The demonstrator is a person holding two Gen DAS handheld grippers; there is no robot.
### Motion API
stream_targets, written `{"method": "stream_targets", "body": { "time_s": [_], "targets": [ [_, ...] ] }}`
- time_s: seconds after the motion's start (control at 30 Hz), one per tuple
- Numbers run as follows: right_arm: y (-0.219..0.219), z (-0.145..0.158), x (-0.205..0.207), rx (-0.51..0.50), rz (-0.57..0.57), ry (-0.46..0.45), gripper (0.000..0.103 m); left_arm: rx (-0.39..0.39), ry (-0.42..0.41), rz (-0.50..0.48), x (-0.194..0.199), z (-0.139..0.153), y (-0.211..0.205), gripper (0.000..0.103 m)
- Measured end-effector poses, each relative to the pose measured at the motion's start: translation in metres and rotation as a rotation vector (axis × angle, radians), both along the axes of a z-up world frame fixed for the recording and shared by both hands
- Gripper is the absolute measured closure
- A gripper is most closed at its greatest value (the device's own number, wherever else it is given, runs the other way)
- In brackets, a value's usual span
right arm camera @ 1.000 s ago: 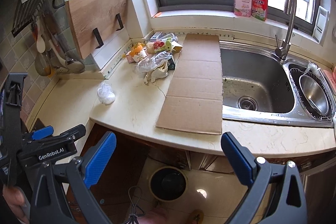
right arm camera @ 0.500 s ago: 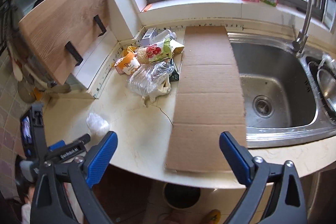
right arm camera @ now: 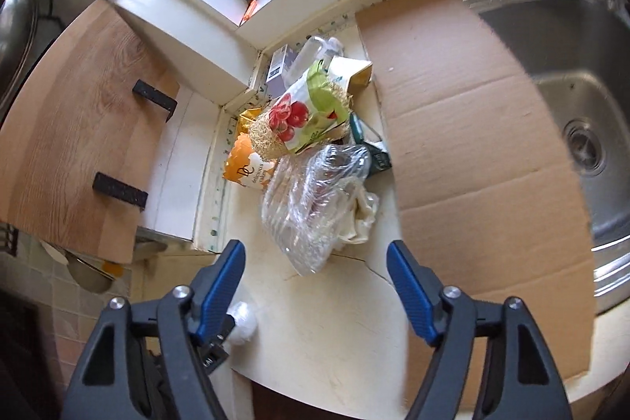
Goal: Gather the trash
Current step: 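Grasp the crumpled clear plastic bag with the left tool while the right tool grasps the red-labelled clear bag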
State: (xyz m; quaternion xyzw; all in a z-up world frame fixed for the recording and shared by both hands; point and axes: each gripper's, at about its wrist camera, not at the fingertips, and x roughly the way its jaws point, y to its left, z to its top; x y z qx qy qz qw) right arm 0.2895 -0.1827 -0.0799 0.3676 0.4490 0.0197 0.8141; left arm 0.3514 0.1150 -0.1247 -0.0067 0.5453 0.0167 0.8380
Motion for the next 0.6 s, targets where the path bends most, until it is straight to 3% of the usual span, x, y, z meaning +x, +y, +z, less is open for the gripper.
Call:
{"method": "stream_targets", "body": {
  "time_s": [0.13,0.27,0.4,0.53,0.6],
  "targets": [
    [0.003,-0.011,0.013,0.094,0.003,-0.001,0.048,-0.023,-0.002,0.003,0.002,0.0,0.006,0.001],
    [0.008,-0.015,0.022,0.091,0.001,-0.004,0.049,-0.033,-0.004,0.01,0.005,0.001,0.011,0.001],
    [0.01,-0.018,0.026,0.107,0.009,-0.02,0.071,-0.031,-0.013,0.011,0.01,0.003,0.012,0.001],
    [0.012,-0.019,0.025,0.156,0.021,-0.06,0.076,-0.035,-0.022,-0.001,0.01,0.003,0.012,0.002],
    [0.015,-0.014,0.022,0.184,0.046,-0.099,0.079,-0.067,-0.024,0.0,0.01,0.004,0.014,0.016]
  ]
}}
